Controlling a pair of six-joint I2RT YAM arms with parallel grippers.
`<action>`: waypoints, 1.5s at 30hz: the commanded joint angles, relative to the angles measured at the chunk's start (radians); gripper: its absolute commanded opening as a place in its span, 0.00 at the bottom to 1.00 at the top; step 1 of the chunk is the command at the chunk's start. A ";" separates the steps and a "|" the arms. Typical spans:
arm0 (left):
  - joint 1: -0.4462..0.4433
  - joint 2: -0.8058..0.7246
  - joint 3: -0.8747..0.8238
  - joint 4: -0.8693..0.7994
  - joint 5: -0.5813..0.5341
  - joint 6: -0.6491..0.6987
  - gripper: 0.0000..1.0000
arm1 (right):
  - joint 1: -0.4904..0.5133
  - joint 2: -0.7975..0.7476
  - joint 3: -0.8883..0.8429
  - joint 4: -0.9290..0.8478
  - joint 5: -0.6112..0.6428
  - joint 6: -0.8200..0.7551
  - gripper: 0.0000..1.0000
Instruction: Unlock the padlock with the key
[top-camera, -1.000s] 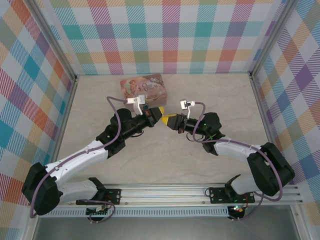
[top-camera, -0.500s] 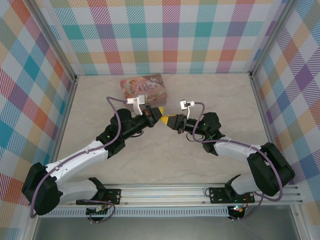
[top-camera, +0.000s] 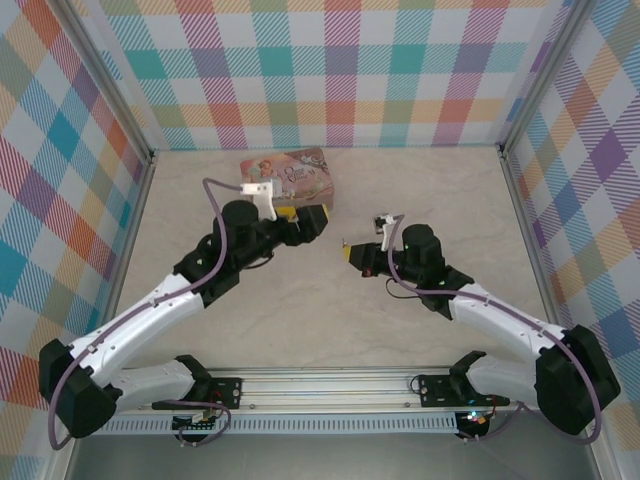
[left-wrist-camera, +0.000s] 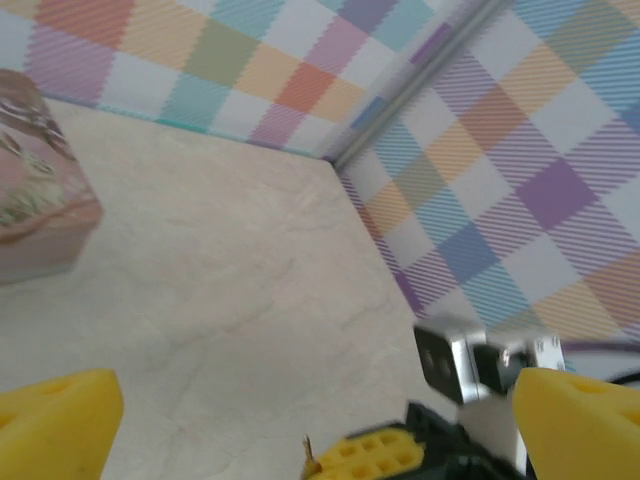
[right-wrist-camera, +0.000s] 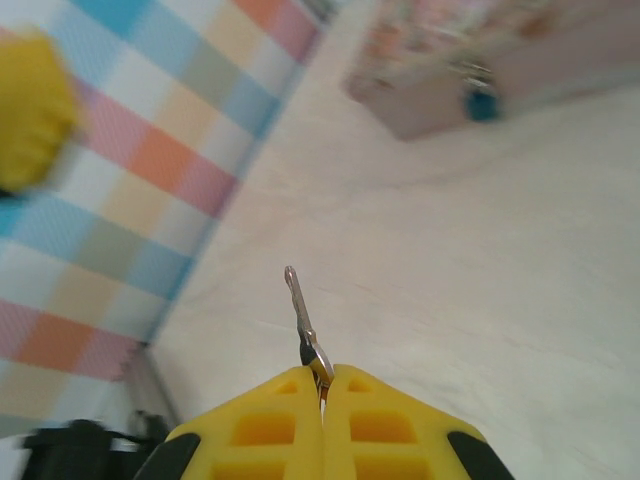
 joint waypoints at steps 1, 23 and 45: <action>0.051 0.122 0.130 -0.225 -0.044 0.119 1.00 | 0.004 -0.039 0.029 -0.332 0.188 -0.126 0.00; 0.118 1.087 0.990 -0.462 -0.021 0.322 1.00 | 0.004 -0.147 -0.002 -0.528 0.346 -0.113 0.00; 0.089 1.015 0.757 -0.425 -0.011 0.339 1.00 | -0.068 -0.248 0.017 -0.594 0.315 -0.100 0.02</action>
